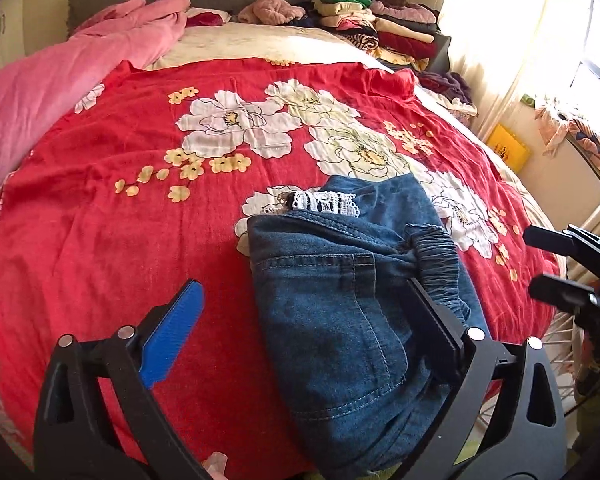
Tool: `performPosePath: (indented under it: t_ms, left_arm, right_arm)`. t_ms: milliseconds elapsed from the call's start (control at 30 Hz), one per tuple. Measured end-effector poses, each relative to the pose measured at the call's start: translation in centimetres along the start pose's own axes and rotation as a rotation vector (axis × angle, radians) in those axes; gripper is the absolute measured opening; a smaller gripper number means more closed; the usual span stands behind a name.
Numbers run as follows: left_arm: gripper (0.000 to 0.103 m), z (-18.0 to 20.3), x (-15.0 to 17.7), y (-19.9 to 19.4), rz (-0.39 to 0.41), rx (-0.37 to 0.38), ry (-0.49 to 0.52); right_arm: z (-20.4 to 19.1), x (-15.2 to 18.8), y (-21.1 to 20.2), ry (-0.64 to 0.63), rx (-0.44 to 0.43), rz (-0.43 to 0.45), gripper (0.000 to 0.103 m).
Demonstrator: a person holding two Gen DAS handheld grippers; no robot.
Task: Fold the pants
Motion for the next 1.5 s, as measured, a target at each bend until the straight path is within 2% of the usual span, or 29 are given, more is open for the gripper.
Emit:
performPosePath:
  t_ms: [167, 333, 467, 600, 700, 800, 867, 1000, 1033, 1100, 1167, 1200, 1233, 1333, 1500]
  left_arm:
    - [0.093, -0.2, 0.2, 0.1, -0.005, -0.012, -0.002]
    - [0.093, -0.4, 0.8, 0.8, -0.029, -0.01, -0.008]
    - [0.093, -0.4, 1.7, 2.1, -0.063, 0.029, -0.019]
    - [0.093, -0.1, 2.8, 3.6, -0.108, 0.102, -0.066]
    - [0.089, 0.4, 3.1, 4.0, -0.108, 0.106, -0.063]
    - [0.088, 0.4, 3.1, 4.3, -0.097, 0.109, -0.08]
    - [0.085, 0.4, 3.2, 4.6, -0.095, 0.107, -0.091]
    - [0.059, 0.8, 2.9, 4.8, -0.078, 0.134, -0.106]
    - [0.056, 1.0, 2.8, 4.9, -0.078, 0.134, -0.103]
    - [0.049, 1.2, 2.7, 4.8, -0.072, 0.135, -0.091]
    - [0.044, 1.3, 2.5, 4.6, -0.064, 0.13, -0.082]
    - [0.041, 1.4, 2.4, 4.4, -0.056, 0.128, -0.081]
    - [0.038, 1.4, 2.2, 4.2, -0.051, 0.125, -0.079]
    - [0.034, 1.8, 1.2, 3.7, -0.036, 0.105, -0.05]
    - [0.033, 0.7, -1.5, 3.4, 0.004, 0.098, -0.064]
  right_arm:
    - [1.2, 0.1, 0.9, 0.019, 0.048, -0.015, 0.072]
    - [2.7, 0.8, 3.1, 0.07, 0.085, -0.078, 0.072]
    - [3.5, 1.3, 4.3, 0.124, 0.072, -0.114, 0.072]
    - [4.1, 1.8, 6.0, 0.134, 0.077, -0.152, 0.072]
    - [4.1, 2.3, 7.4, 0.163, 0.038, -0.188, 0.072]
    - [4.2, 2.3, 8.2, 0.197, 0.0, -0.188, 0.072]
    - [4.2, 2.0, 8.6, 0.223, -0.035, -0.188, 0.073]
    - [4.1, 1.6, 9.6, 0.218, -0.098, -0.182, 0.073]
    - [4.1, 1.6, 9.7, 0.231, -0.12, -0.183, 0.073]
    - [4.0, 1.4, 9.9, 0.242, -0.17, -0.183, 0.062]
    - [3.4, 1.3, 9.6, 0.222, -0.211, -0.18, 0.025]
    - [3.0, 1.2, 9.4, 0.204, -0.215, -0.172, 0.017]
    - [2.4, 0.8, 9.0, 0.175, -0.21, -0.152, 0.014]
    - [1.5, -0.5, 8.1, 0.145, -0.233, -0.117, 0.014]
    - [1.0, -3.9, 7.9, 0.111, -0.237, -0.053, 0.014]
Point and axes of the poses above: each gripper's, at about its wrist camera, not at the fingertips, and y roughly the way its jaws point, z to its right, x to its underside, the point moved 6 cm from there along y, roughly the way its jaws point, and after that the axes turned 10 degrees about y, right-handed, at the moved point
